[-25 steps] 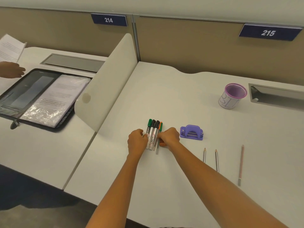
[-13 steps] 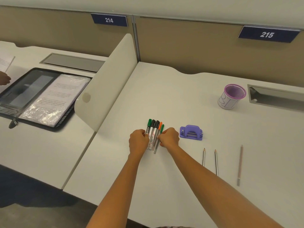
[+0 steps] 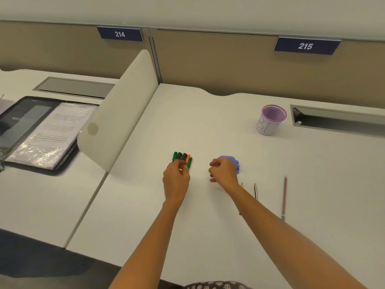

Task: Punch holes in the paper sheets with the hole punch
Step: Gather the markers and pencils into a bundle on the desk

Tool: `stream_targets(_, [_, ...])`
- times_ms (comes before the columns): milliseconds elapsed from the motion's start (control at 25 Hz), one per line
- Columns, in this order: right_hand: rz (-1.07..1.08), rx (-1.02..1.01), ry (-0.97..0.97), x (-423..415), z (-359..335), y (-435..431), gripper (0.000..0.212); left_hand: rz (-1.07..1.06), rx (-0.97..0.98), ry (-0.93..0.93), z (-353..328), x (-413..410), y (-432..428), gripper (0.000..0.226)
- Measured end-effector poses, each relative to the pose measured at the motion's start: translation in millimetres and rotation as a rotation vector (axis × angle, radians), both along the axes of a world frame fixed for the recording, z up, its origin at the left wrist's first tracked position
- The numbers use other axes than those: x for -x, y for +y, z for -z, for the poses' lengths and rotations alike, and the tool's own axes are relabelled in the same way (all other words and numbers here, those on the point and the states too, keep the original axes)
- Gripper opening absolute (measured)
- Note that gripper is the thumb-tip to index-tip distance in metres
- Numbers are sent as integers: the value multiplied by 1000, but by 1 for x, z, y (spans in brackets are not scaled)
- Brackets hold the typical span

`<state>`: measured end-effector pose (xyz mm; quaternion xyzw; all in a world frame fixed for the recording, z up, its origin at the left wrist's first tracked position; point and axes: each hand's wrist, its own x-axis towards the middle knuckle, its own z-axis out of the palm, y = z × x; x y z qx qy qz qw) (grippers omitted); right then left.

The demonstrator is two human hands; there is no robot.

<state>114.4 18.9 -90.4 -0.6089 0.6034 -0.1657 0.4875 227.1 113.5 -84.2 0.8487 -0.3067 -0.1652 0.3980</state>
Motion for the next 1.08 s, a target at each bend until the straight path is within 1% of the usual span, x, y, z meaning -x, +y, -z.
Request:
stream_targets(80, [60, 82, 81, 39, -3, -10, 24, 124, -48, 49, 1, 27, -6, 17])
stream_targets(160, [107, 143, 247, 84, 0, -19, 22, 283, -163, 85, 6, 56, -11, 21])
stream_targets(280, [172, 127, 442, 151, 8, -24, 18, 411, -306, 105, 15, 93, -16, 28])
stream_targets(320, [184, 102, 489, 171, 11, -22, 22, 424, -320, 96, 17, 104, -17, 28])
stream_targets(400, [204, 53, 539, 196, 16, -16, 37, 441, -326, 67, 21, 121, -19, 24])
stream_targets(440, [218, 29, 536, 202, 17, -13, 42, 454, -325, 61, 22, 129, -20, 22])
stream_targets(480, [217, 20, 526, 205, 20, -11, 41, 467, -326, 60, 21, 137, -21, 22])
stream_targets(640, [132, 14, 512, 198, 21, 5, 18, 518, -370, 22, 22, 169, -25, 21])
stream_targets(840, [-5, 3, 434, 173, 26, 36, 15, 459, -464, -13, 27, 193, -29, 14])
stream_targets(960, [-22, -24, 367, 168, 24, 37, 16, 395, -452, 59, 26, 200, -32, 13])
stream_targets(1080, [-36, -83, 290, 172, 22, 31, 19, 344, -441, 147, 27, 201, -33, 24])
